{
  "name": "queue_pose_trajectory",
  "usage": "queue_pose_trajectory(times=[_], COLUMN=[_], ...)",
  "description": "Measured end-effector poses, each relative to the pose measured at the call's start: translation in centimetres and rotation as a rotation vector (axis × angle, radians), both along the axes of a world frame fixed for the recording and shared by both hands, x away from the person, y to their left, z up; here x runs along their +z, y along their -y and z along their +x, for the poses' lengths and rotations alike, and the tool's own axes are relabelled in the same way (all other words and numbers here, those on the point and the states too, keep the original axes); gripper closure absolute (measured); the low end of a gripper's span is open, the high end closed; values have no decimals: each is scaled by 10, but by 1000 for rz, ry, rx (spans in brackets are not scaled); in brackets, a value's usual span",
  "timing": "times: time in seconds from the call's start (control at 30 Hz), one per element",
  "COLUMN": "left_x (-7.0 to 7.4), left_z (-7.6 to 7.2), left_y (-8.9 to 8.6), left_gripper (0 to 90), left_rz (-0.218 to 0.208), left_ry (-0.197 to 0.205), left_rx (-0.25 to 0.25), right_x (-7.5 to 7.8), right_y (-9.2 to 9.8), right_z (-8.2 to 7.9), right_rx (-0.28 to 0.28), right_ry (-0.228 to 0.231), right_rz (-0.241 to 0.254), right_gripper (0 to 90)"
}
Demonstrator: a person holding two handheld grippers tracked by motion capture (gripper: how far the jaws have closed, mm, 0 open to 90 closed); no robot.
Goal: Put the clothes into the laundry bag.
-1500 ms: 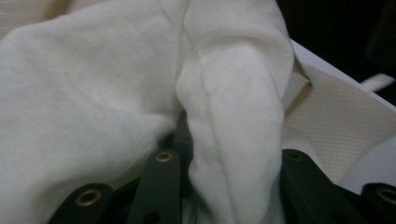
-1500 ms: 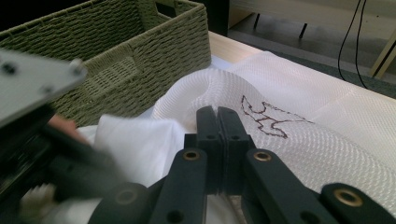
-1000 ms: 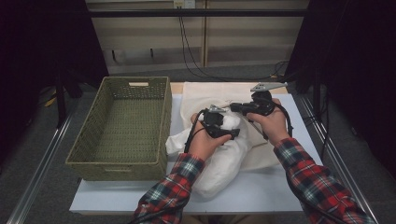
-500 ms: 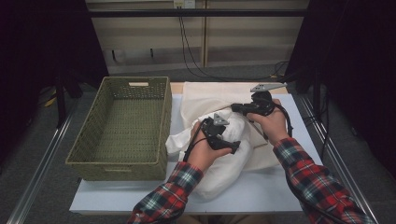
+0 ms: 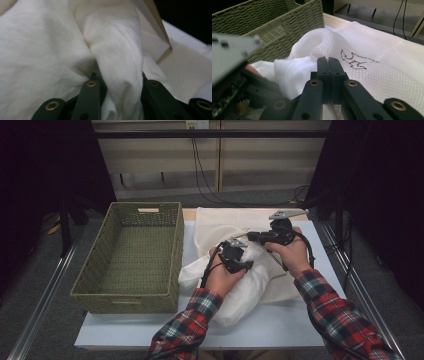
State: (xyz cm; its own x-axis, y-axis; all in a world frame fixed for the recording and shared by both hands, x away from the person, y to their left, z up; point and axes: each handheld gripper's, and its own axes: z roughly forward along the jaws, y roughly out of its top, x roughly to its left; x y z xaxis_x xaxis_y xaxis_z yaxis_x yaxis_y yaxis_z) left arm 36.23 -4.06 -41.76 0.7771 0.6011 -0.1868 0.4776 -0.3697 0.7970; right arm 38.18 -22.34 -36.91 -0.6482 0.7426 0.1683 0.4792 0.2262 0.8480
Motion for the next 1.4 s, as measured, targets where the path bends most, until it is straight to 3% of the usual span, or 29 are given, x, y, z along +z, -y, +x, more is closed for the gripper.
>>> queue_pose_trajectory(times=[0.07,0.13,0.23,0.3,0.5,0.63,0.73,0.83,0.97,1.03,1.07,1.1,1.13,1.17,1.4], left_x=[0,-2,-4,0,11,1,-13,-21,-23,-21,-18,-17,-15,-12,3], left_z=[4,5,4,-1,-23,-38,-43,-40,-38,-37,-33,-33,-30,-29,-23], left_y=[1,2,4,2,-8,-10,-8,-7,-10,-10,-12,-11,-13,-12,-5], left_gripper=[744,704,475,315,151,60,44,112,441,597,642,674,695,706,745], left_rz=[-33,-61,-68,-35,76,194,224,225,246,221,232,215,235,226,156], left_ry=[14,-2,-63,-58,-12,4,3,-31,-60,-74,-89,-96,-86,-84,4], left_rx=[19,34,28,29,4,-38,-58,-53,-68,-56,-83,-63,-88,-88,-54], right_x=[1,2,2,0,-3,-5,-4,-4,-3,-3,-3,-3,-2,-3,-2], right_y=[-2,-2,1,5,7,7,6,5,6,5,5,5,4,3,0], right_z=[-2,-2,-1,-1,0,2,3,3,4,4,4,4,3,3,1], right_rx=[2,11,1,-6,-20,-25,-27,-26,-25,-21,-19,-14,-16,-13,-3], right_ry=[-2,3,1,-2,-5,-5,-8,-8,-10,-10,-11,-14,-16,-17,-19], right_rz=[10,0,-16,-14,-10,-16,-19,-21,-18,-17,-14,-14,-15,-12,-3], right_gripper=[892,892,892,892,891,891,891,891,891,892,892,892,892,892,892])
